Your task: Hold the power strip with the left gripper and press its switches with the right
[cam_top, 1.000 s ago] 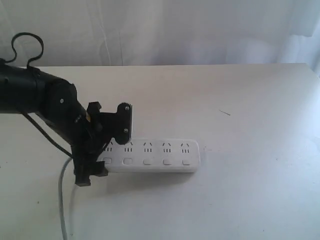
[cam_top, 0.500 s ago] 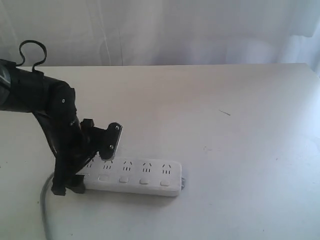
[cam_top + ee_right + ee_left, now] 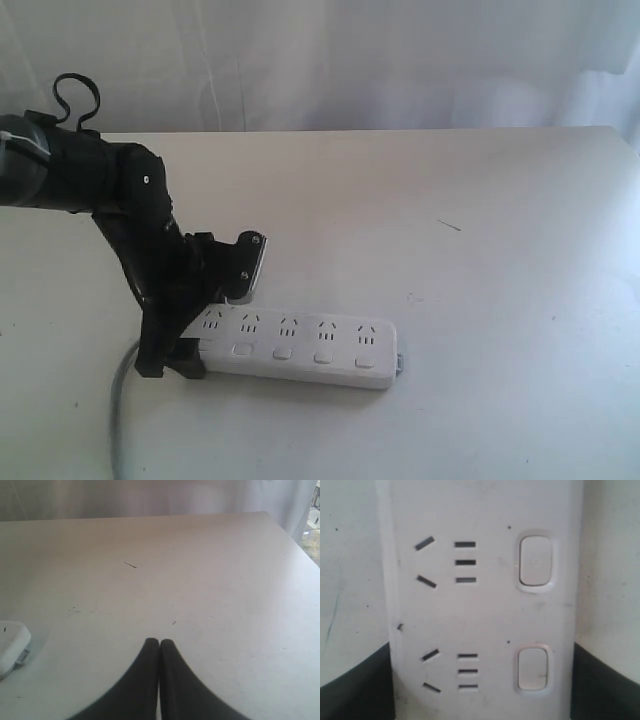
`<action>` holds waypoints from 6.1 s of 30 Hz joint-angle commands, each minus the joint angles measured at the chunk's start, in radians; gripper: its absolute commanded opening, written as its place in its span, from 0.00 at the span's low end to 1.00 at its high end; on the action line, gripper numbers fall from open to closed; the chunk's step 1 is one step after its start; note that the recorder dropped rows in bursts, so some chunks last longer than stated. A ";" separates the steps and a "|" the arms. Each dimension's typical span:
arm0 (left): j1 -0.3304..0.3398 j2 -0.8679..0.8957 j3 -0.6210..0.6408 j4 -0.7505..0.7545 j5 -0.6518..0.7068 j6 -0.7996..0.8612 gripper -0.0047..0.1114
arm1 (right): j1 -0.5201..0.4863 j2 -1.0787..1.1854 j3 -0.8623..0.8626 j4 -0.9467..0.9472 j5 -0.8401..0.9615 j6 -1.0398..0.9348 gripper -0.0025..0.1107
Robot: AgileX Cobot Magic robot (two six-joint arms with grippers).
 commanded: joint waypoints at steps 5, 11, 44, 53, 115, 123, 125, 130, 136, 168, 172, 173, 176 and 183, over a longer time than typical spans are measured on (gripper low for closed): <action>-0.003 0.037 0.018 -0.041 -0.021 0.003 0.04 | -0.002 -0.005 0.001 -0.005 -0.013 0.001 0.02; -0.001 0.037 0.018 -0.038 -0.148 -0.111 0.04 | -0.002 -0.005 0.001 -0.005 -0.013 0.001 0.02; -0.001 0.037 0.018 -0.040 -0.029 -0.091 0.04 | -0.002 -0.005 0.001 -0.099 -0.112 -0.042 0.02; -0.001 0.037 0.018 -0.038 -0.029 -0.091 0.04 | -0.002 -0.005 0.001 -0.030 -0.719 -0.030 0.02; -0.003 0.037 0.018 -0.045 0.043 -0.058 0.04 | 0.606 1.242 -0.764 -1.766 -0.649 1.431 0.02; -0.003 0.037 0.018 -0.045 0.045 -0.058 0.04 | 0.607 1.339 -0.789 -1.781 -0.544 1.431 0.02; -0.003 0.037 0.018 -0.045 0.049 -0.058 0.04 | 0.607 1.360 -0.794 -1.781 -0.544 1.431 0.02; -0.003 0.037 0.018 -0.045 0.088 -0.045 0.04 | 0.607 1.402 -0.800 -1.781 -0.548 1.431 0.02; -0.003 0.037 0.018 -0.045 0.131 -0.046 0.04 | 0.607 1.403 -0.800 -1.781 -0.599 1.440 0.02; -0.003 0.037 0.018 -0.045 0.127 -0.046 0.04 | 0.607 1.558 -0.800 -1.781 -0.832 1.440 0.02; -0.003 0.037 0.018 -0.045 0.127 -0.046 0.04 | 0.607 1.588 -0.800 -1.762 -0.831 1.440 0.02; -0.003 0.037 0.018 -0.045 0.129 -0.046 0.04 | 0.607 1.596 -0.800 -1.730 -0.826 1.440 0.02; -0.003 0.037 0.018 -0.045 0.131 -0.050 0.04 | 0.607 1.619 -0.800 -1.655 -0.819 1.412 0.02; -0.003 0.037 0.018 -0.045 0.131 -0.050 0.04 | 0.607 1.706 -0.800 -1.577 -0.789 1.345 0.02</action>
